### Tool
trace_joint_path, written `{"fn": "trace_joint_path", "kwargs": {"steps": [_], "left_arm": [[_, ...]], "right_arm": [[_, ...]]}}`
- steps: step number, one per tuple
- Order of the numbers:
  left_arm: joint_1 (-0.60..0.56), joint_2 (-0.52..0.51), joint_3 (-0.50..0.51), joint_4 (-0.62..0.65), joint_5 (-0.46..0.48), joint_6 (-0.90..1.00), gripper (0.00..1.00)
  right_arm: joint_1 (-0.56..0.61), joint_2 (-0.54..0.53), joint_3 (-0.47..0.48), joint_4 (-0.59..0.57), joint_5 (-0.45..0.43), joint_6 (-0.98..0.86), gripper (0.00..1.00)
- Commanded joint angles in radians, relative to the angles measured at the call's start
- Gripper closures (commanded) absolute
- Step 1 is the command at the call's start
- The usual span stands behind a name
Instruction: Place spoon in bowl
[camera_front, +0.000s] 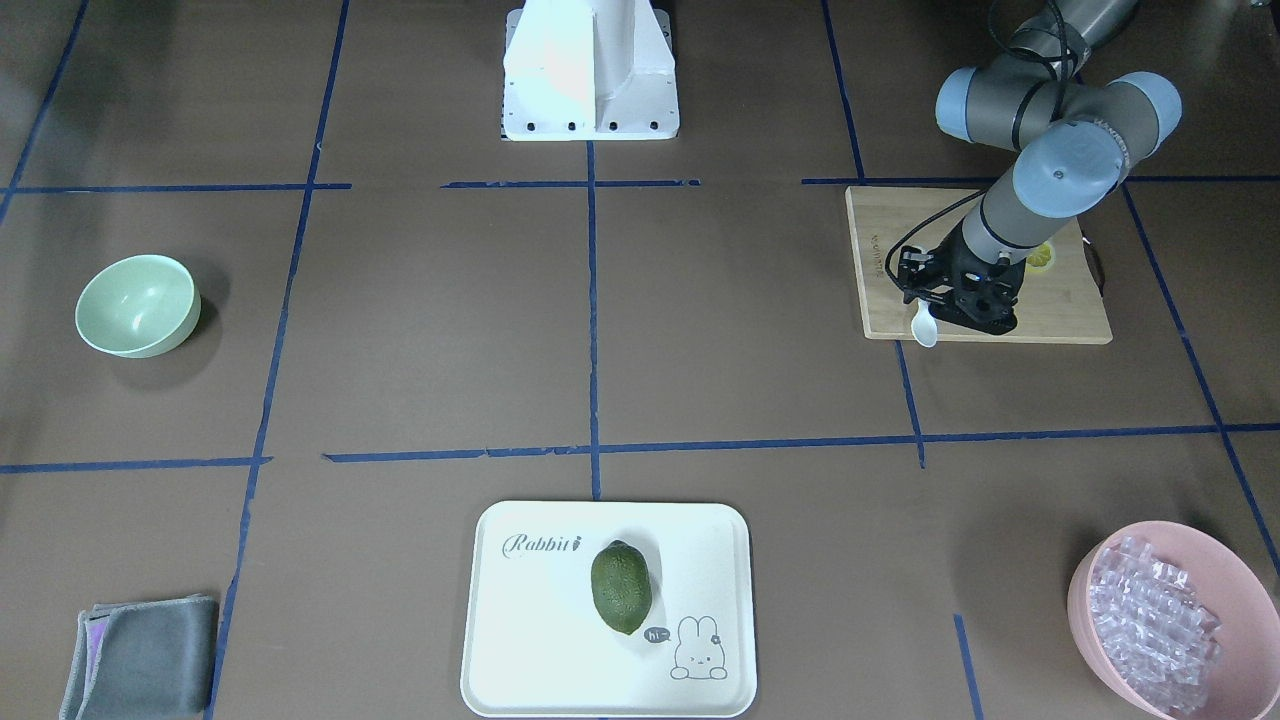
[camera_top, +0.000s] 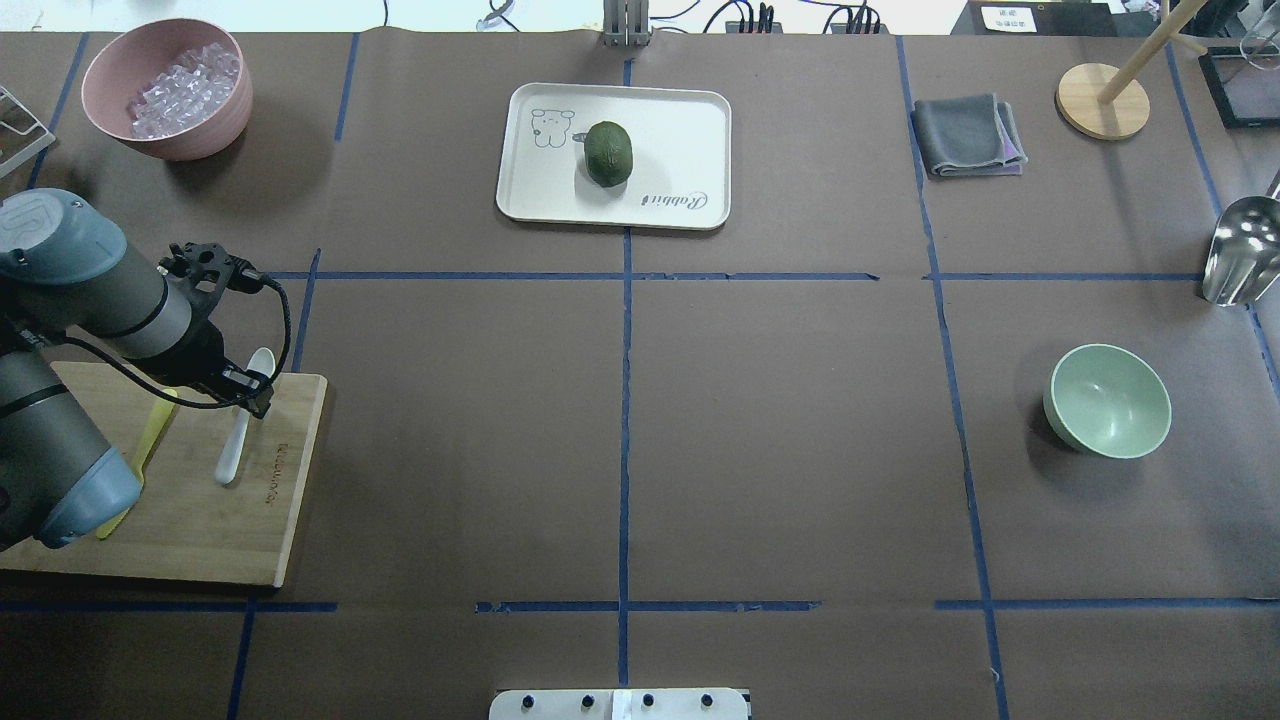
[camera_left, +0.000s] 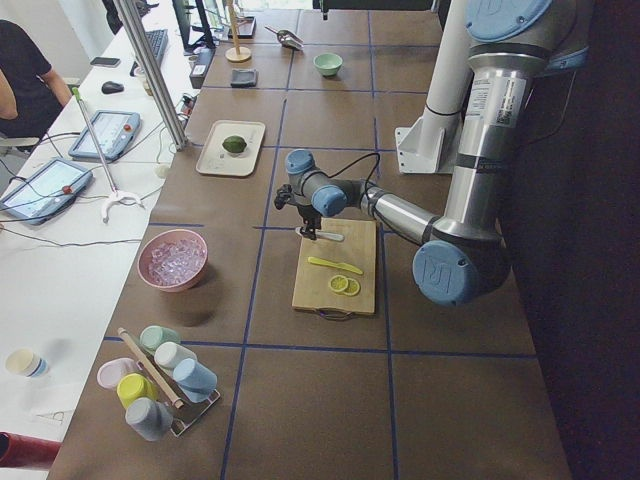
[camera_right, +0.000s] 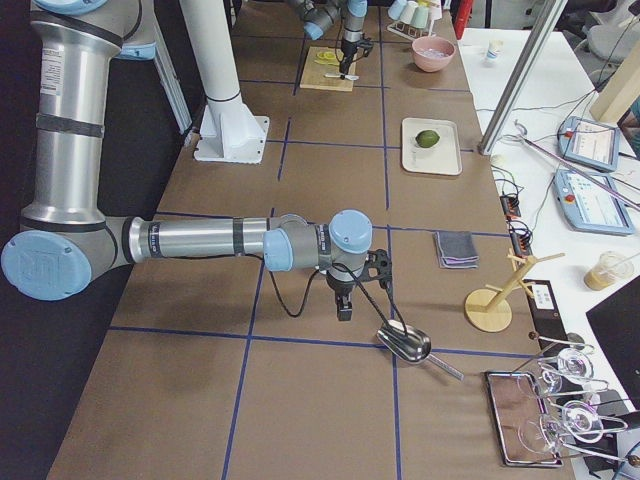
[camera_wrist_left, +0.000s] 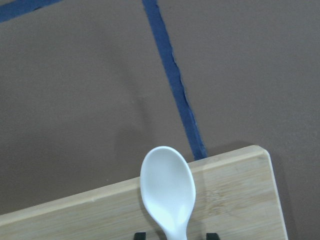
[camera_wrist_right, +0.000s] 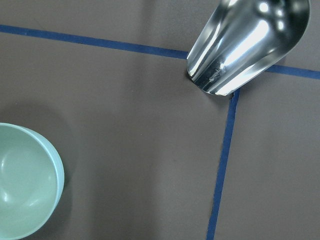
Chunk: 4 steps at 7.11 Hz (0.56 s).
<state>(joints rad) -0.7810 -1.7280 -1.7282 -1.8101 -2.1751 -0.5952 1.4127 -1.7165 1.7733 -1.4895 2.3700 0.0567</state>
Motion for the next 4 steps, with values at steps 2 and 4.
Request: {"fn": "trace_joint_path", "kwargs": {"steps": [2, 4], "left_arm": [[0.003, -0.001, -0.001, 0.002, -0.002, 0.0, 0.51], [0.005, 0.001, 0.001, 0.002, -0.002, 0.0, 0.59]], "right_arm": [[0.0, 0.006, 0.003, 0.0, 0.0, 0.0, 0.01], [0.0, 0.006, 0.001, 0.0, 0.0, 0.0, 0.01]]}}
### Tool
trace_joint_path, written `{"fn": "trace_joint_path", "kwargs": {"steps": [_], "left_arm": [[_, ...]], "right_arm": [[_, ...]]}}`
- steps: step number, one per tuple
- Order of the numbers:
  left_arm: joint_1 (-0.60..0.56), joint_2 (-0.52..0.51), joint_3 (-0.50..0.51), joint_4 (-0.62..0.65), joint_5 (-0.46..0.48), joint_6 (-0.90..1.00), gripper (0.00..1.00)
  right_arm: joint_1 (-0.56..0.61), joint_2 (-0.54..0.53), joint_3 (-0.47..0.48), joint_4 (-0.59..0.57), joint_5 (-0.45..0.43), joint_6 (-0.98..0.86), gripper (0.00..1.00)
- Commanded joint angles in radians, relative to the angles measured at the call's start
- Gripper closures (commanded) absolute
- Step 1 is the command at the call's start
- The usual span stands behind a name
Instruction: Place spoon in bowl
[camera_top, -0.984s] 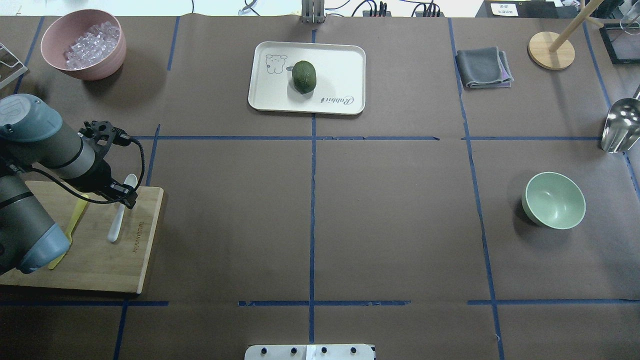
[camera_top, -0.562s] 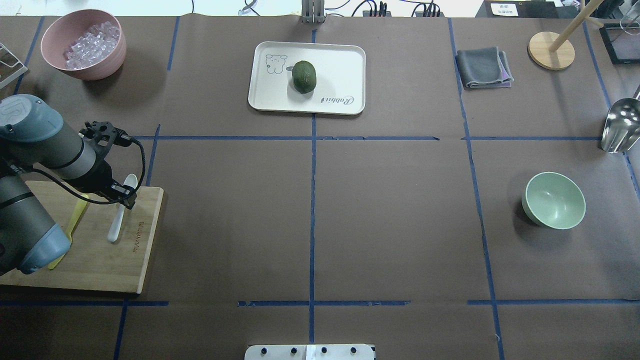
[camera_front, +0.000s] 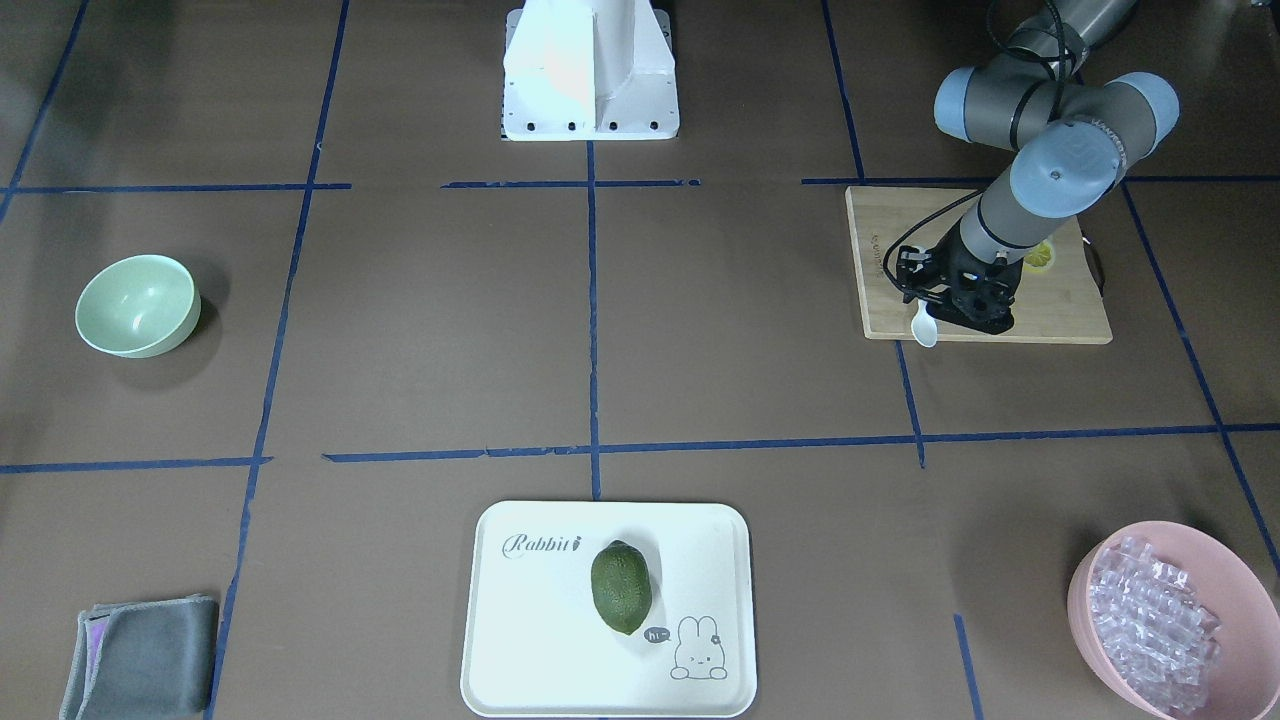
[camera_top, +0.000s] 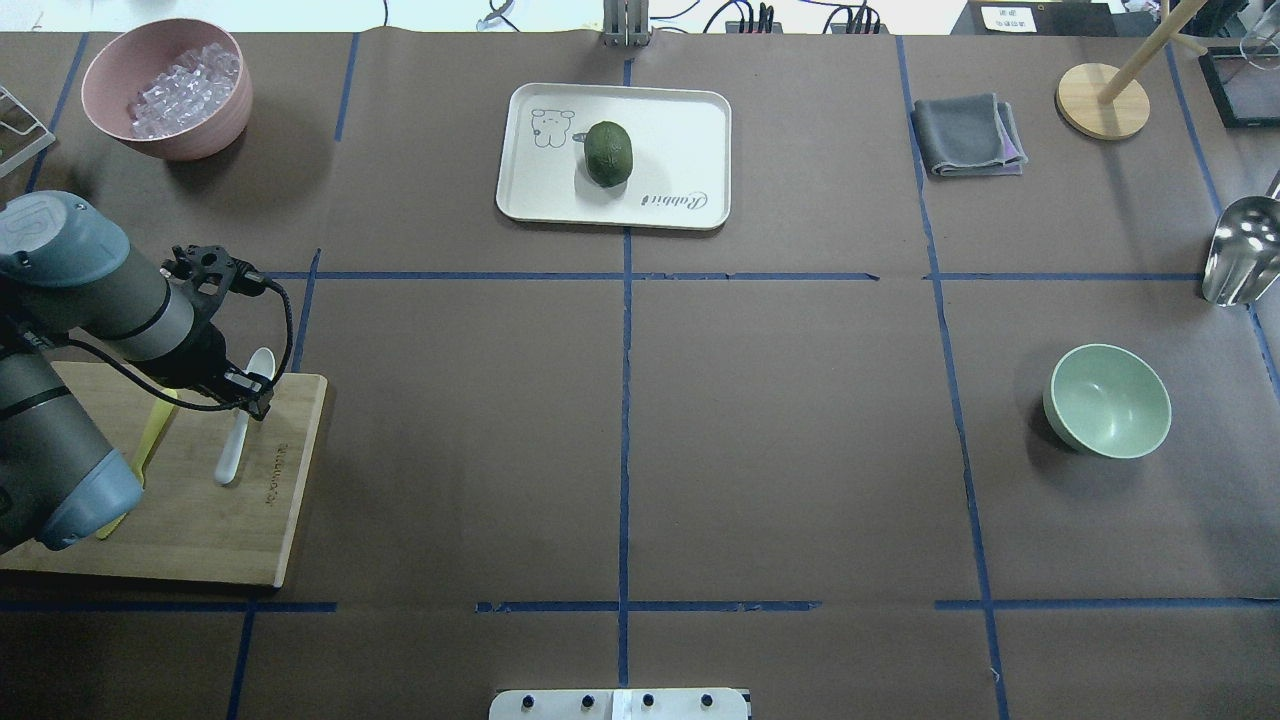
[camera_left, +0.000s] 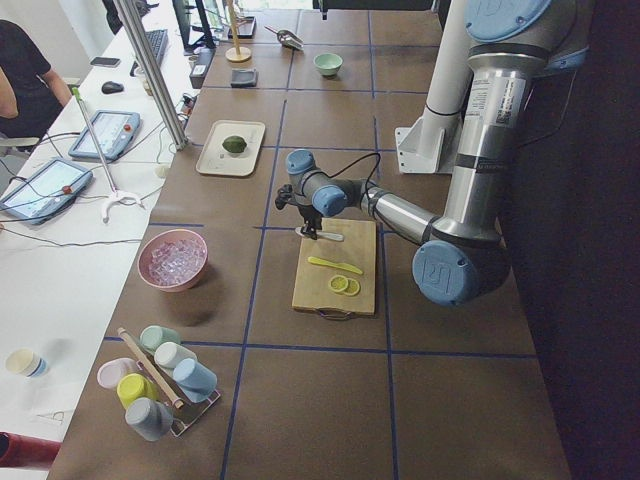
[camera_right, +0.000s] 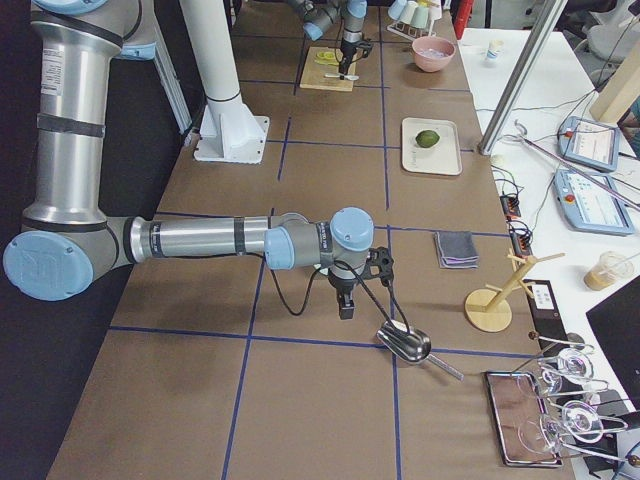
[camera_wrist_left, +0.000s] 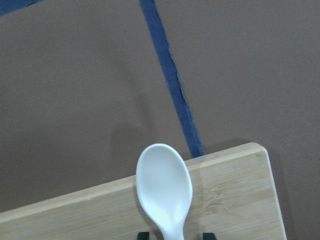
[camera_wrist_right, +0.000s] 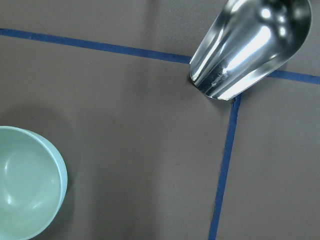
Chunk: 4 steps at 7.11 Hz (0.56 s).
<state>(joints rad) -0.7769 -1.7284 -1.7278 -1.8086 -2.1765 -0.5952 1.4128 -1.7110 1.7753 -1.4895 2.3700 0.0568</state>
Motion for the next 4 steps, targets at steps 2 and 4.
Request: {"fn": "trace_joint_path", "kwargs": {"steps": [2, 4], "left_arm": [[-0.001, 0.001, -0.001, 0.002, 0.0, 0.0, 0.95], [0.001, -0.002, -0.01, 0.0, 0.0, -0.067, 1.0]], "right_arm": [[0.0, 0.001, 0.0, 0.0, 0.002, 0.002, 0.01], [0.0, 0.001, 0.001, 0.0, 0.0, 0.002, 0.01]]}}
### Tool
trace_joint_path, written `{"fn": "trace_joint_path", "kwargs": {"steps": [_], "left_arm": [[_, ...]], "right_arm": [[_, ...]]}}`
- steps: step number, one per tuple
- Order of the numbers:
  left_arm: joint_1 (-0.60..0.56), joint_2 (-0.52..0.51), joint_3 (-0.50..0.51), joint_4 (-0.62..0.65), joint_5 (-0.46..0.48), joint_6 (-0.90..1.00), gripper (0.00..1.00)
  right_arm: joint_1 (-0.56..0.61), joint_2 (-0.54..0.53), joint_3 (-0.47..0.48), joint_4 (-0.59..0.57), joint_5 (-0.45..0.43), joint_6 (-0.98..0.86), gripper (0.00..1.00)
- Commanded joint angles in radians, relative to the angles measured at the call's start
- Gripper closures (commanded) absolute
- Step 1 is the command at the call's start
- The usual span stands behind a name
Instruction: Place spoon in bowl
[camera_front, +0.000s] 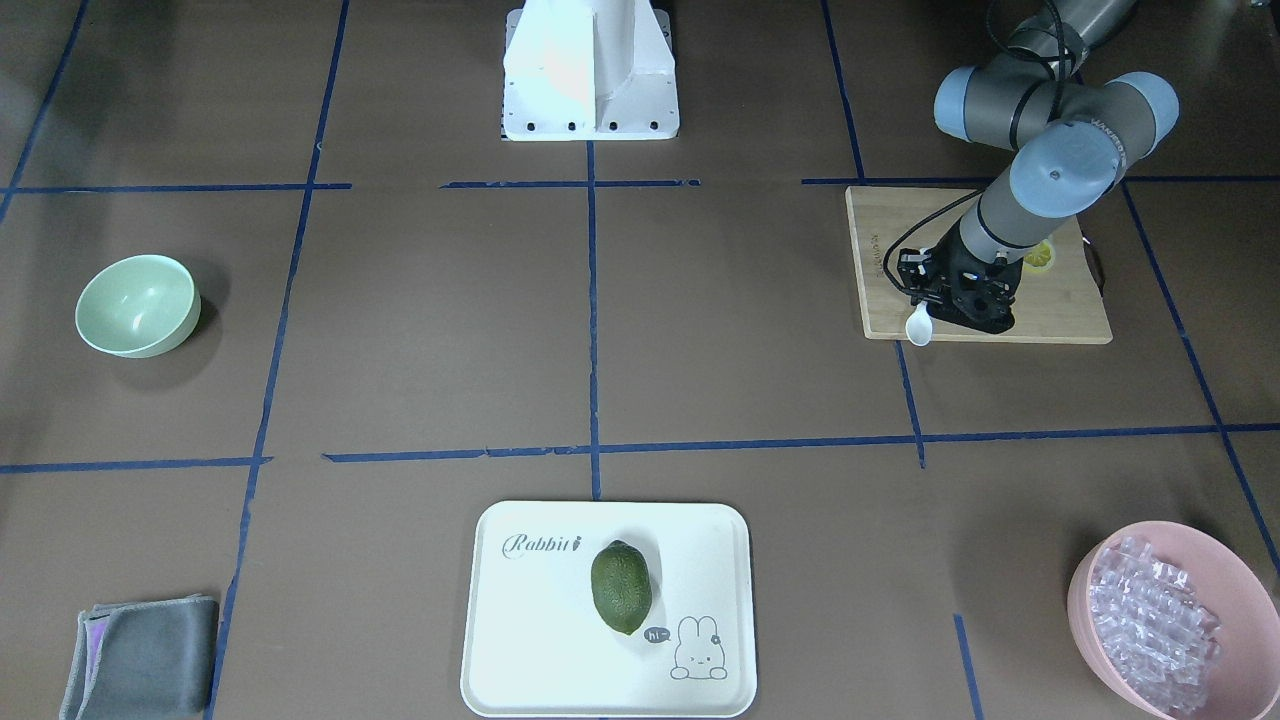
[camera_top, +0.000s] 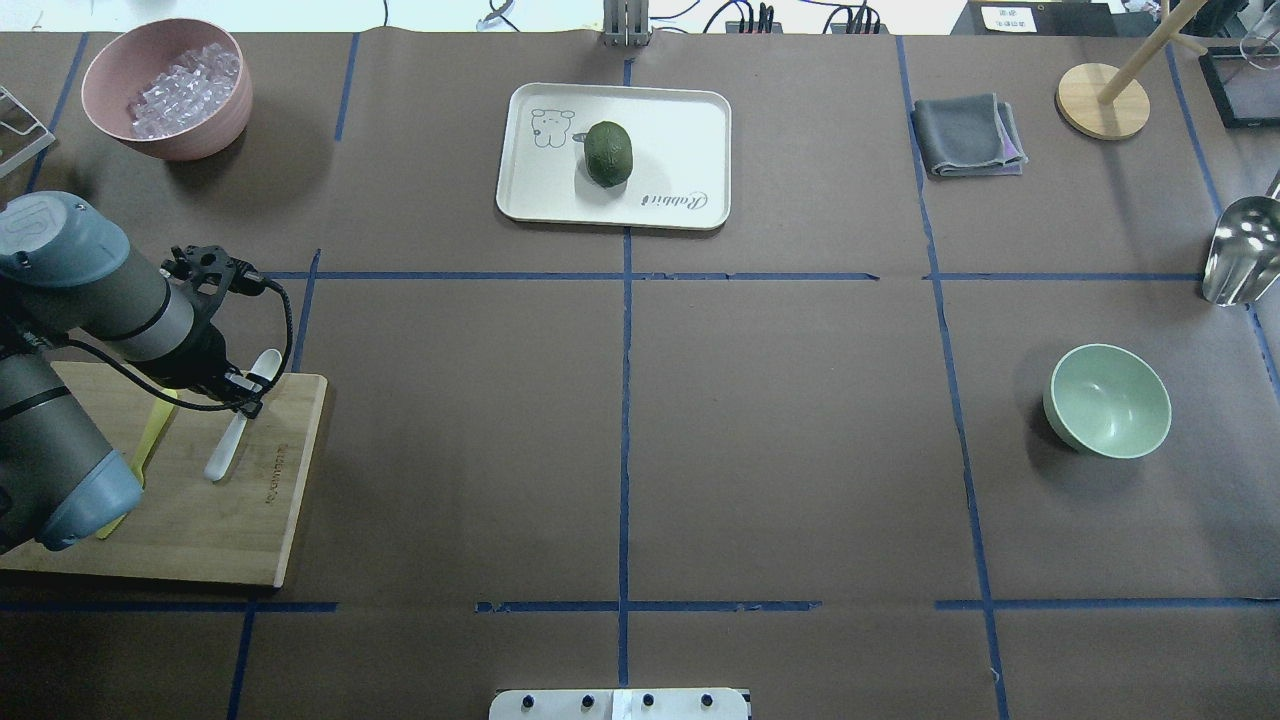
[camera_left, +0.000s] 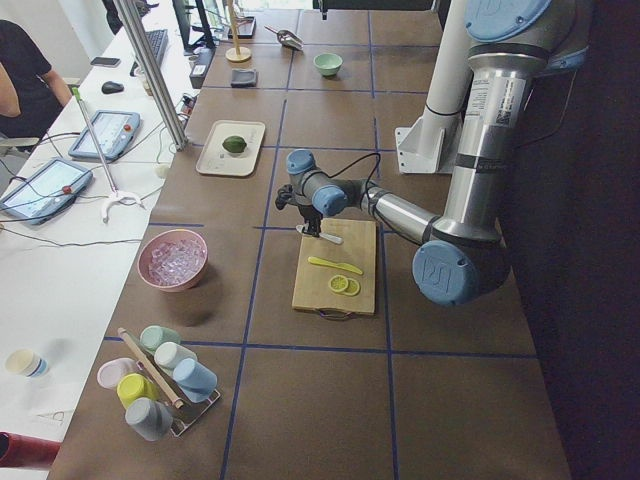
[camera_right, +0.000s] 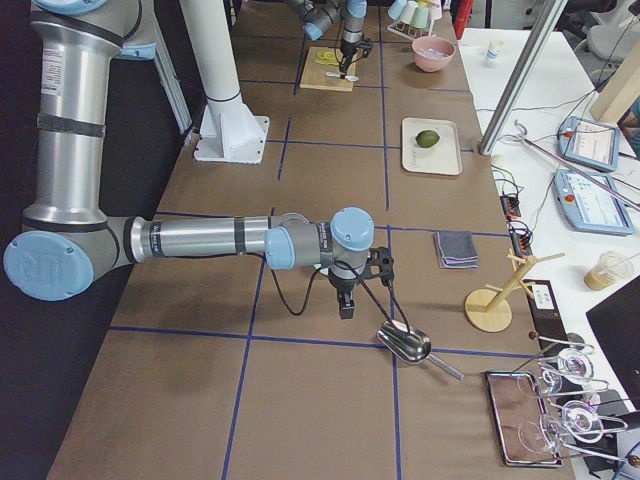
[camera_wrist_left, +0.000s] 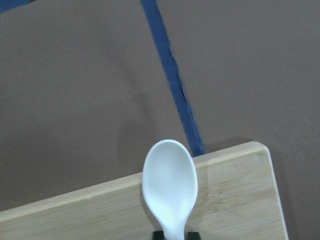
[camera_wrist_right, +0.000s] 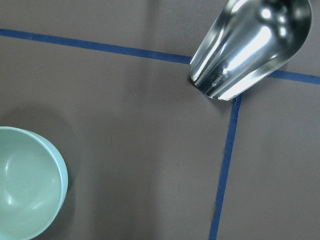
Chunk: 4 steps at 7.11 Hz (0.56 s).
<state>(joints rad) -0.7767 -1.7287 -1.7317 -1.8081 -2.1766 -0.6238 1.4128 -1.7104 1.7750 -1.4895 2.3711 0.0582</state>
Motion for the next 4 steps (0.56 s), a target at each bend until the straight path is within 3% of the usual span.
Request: {"fn": "trace_joint_path", "kwargs": {"steps": [1, 4], "left_arm": [[0.0, 0.0, -0.015, 0.001, 0.0, -0.04, 1.0], [0.0, 0.0, -0.009, 0.0, -0.002, -0.04, 1.0]], "right_arm": [[0.0, 0.0, 0.0, 0.0, 0.0, 0.0, 0.01], [-0.005, 0.002, 0.0, 0.0, 0.01, 0.034, 0.02]]}}
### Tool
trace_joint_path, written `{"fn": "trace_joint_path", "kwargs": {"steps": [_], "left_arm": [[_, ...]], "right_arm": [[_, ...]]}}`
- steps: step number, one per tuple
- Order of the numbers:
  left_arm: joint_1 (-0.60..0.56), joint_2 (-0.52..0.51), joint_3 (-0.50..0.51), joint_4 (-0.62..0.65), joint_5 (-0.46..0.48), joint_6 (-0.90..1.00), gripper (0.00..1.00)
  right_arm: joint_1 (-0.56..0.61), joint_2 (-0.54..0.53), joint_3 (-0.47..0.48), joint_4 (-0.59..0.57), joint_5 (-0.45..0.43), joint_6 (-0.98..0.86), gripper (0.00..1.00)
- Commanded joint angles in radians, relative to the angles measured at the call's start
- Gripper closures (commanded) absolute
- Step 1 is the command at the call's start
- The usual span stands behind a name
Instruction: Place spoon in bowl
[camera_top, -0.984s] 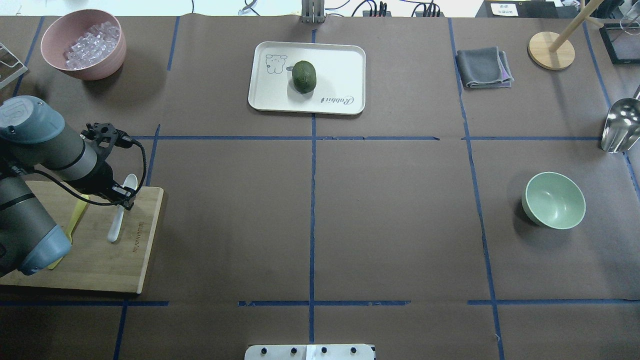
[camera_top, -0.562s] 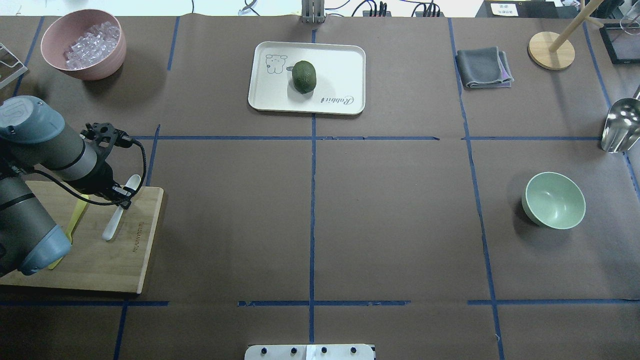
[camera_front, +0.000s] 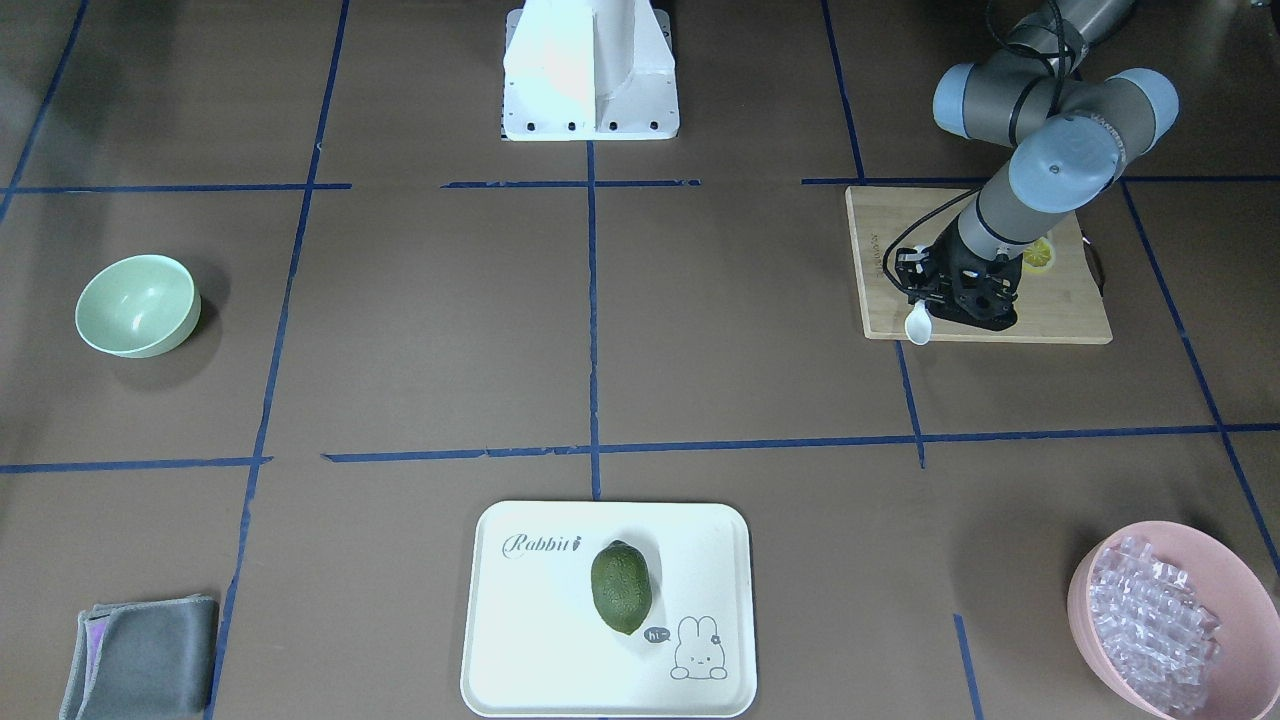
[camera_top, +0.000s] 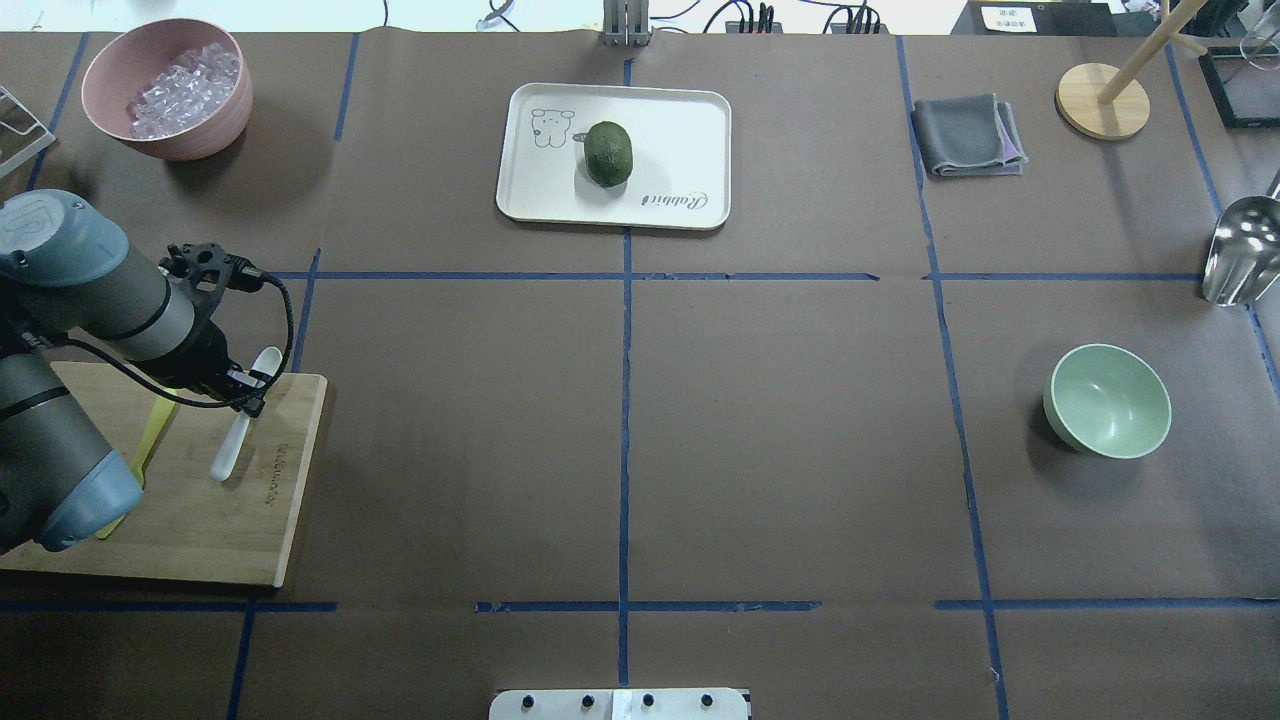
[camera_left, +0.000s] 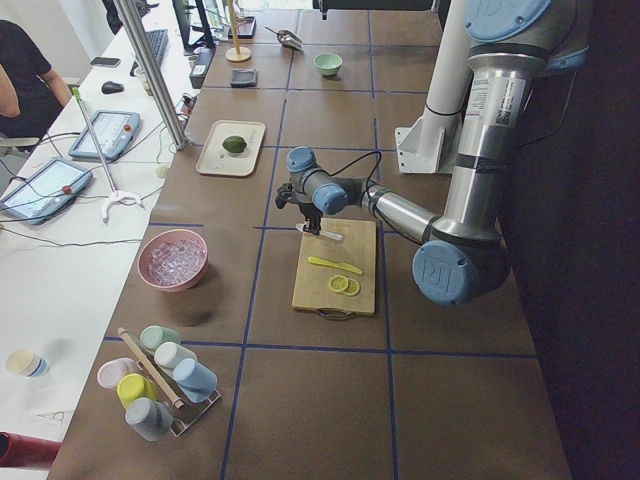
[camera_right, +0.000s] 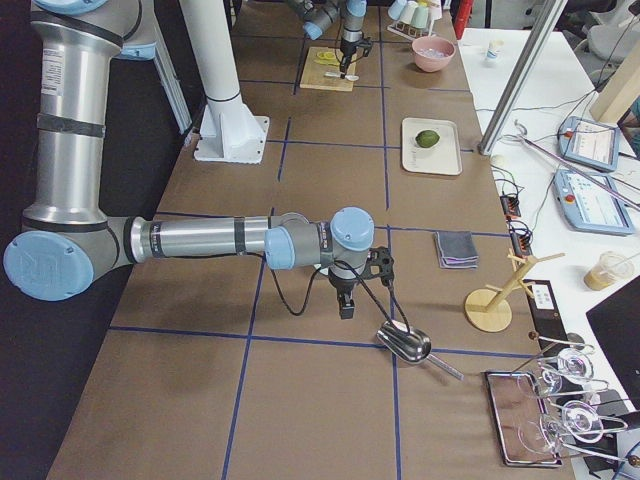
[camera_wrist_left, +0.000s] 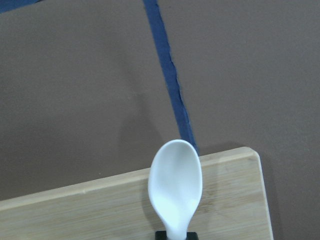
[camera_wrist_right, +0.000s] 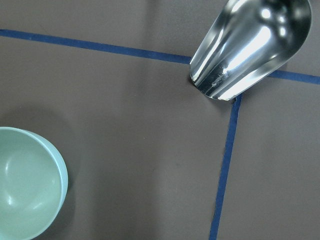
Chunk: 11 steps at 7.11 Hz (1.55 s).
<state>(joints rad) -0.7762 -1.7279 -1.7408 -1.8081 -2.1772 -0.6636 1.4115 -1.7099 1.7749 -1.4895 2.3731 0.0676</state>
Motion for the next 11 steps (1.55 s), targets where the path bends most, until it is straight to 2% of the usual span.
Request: {"fn": "trace_joint_path", "kwargs": {"steps": [1, 2, 4, 5, 8, 10, 11], "left_arm": [[0.0, -0.001, -0.003, 0.0, -0.001, -0.001, 1.0], [0.0, 0.002, -0.003, 0.0, 0.0, -0.001, 1.0], [0.0, 0.001, -0.005, 0.001, -0.001, -0.001, 1.0], [0.0, 0.001, -0.006, 0.001, -0.001, -0.001, 1.0], [-0.002, 0.001, -0.009, 0.001, 0.0, -0.001, 1.0], [0.0, -0.001, -0.011, 0.001, -0.001, -0.001, 1.0], [0.0, -0.001, -0.011, 0.001, -0.001, -0.001, 1.0]], "right_arm": [[-0.038, 0.006, -0.006, 0.064, 0.024, 0.135, 0.02], [-0.104, 0.006, -0.009, 0.186, 0.029, 0.316, 0.02], [-0.214, 0.006, -0.09, 0.428, 0.012, 0.508, 0.02], [-0.27, 0.007, -0.115, 0.51, -0.018, 0.571, 0.02], [-0.341, 0.007, -0.129, 0.528, -0.026, 0.607, 0.02], [-0.371, 0.006, -0.141, 0.526, -0.028, 0.609, 0.07], [-0.378, 0.006, -0.144, 0.526, -0.029, 0.61, 0.16]]}}
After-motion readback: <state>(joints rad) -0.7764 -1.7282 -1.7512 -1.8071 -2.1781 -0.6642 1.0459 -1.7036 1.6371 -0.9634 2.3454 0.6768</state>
